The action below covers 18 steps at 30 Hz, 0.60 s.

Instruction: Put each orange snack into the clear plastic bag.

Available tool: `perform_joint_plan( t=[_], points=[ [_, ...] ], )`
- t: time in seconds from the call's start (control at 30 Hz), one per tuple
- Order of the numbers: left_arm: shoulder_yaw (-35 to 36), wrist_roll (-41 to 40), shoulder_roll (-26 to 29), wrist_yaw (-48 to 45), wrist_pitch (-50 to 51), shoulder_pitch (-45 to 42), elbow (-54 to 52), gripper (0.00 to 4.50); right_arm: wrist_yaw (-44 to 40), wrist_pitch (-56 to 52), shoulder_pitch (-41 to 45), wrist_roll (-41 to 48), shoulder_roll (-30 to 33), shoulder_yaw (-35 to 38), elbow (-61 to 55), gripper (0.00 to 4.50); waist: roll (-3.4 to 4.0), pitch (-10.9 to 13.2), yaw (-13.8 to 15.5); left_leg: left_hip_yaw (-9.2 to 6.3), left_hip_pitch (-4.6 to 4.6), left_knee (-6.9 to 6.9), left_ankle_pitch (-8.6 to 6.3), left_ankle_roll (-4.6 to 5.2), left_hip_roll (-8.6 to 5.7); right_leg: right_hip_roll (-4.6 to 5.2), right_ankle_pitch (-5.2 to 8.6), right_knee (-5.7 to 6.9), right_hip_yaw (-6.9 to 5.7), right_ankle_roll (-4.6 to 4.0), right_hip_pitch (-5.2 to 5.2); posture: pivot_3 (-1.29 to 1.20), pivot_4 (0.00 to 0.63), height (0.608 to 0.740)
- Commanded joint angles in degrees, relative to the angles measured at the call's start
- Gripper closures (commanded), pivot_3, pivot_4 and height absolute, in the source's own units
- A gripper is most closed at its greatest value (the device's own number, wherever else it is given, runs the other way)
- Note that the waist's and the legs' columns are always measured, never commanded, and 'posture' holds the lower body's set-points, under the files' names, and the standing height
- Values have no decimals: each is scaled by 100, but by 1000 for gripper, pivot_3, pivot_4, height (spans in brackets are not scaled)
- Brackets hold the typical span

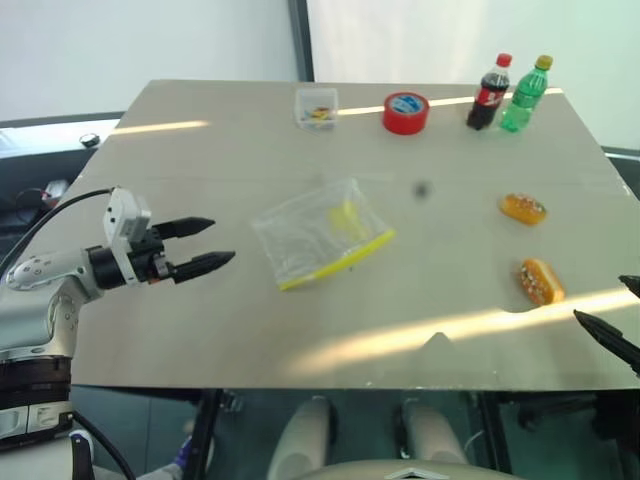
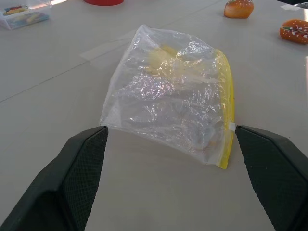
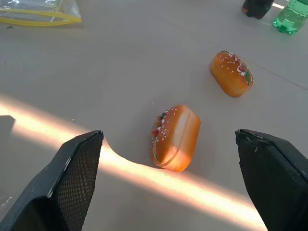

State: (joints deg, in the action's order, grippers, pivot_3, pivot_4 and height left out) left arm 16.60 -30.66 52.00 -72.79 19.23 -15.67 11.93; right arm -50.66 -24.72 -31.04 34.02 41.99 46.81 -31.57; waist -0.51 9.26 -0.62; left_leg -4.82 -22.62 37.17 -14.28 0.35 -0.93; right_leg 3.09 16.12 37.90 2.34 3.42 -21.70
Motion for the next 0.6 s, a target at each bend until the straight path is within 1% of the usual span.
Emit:
perform_joint_plan(
  t=[0.03,0.13,0.3,0.37,0.4,0.47,0.53,0.57,0.6],
  points=[
    [-69,30,4,-99,-114,-168,-9,27,164,-113,112,129,72,127,-224,0,0,0,0,0,0,0,0,0,0,0,0,0,0,0,0,0,150,740],
    [-195,-36,-225,26,27,-219,-153,27,408,-242,371,119,87,-49,-301,0,0,0,0,1,2,4,0,0,0,0,0,2,1,1,1,0,150,740],
    [-229,-89,-342,132,181,-147,-365,27,733,-425,832,103,68,-461,-374,0,-3,3,-27,3,3,5,0,0,4,-8,-1,5,3,0,0,0,150,740],
    [-187,-140,-391,294,387,-116,-431,27,816,-482,1012,115,69,-668,-414,0,-2,4,-15,2,2,5,0,0,2,-5,-1,5,3,0,0,0,150,740],
    [-151,-182,-416,449,570,-87,-480,27,843,-512,1085,126,76,-775,-452,0,-2,4,-15,1,2,4,0,0,2,-5,-1,5,2,1,0,0,150,740],
    [-13,-464,-441,884,1330,-47,-651,27,868,-594,1222,181,96,-1011,-591,0,-2,5,-15,1,2,4,0,0,2,-5,-1,5,1,1,0,0,150,740],
    [72,-488,-367,1296,1821,38,-840,27,898,-660,1321,241,99,-1173,-710,0,-3,6,-17,-2,1,5,0,0,2,-5,-1,6,-1,1,0,0,150,740],
    [73,-563,-276,1471,2303,76,-907,27,957,-709,1410,261,98,-1303,-791,0,-6,7,-17,-2,1,5,0,0,2,-5,-1,7,-1,1,0,0,150,740],
    [-23,-741,-78,1314,2884,61,-854,27,1042,-771,1518,273,101,-1480,-903,0,-7,8,-20,-4,1,5,0,0,2,-6,-1,7,-2,2,0,0,150,740]
  ],
)
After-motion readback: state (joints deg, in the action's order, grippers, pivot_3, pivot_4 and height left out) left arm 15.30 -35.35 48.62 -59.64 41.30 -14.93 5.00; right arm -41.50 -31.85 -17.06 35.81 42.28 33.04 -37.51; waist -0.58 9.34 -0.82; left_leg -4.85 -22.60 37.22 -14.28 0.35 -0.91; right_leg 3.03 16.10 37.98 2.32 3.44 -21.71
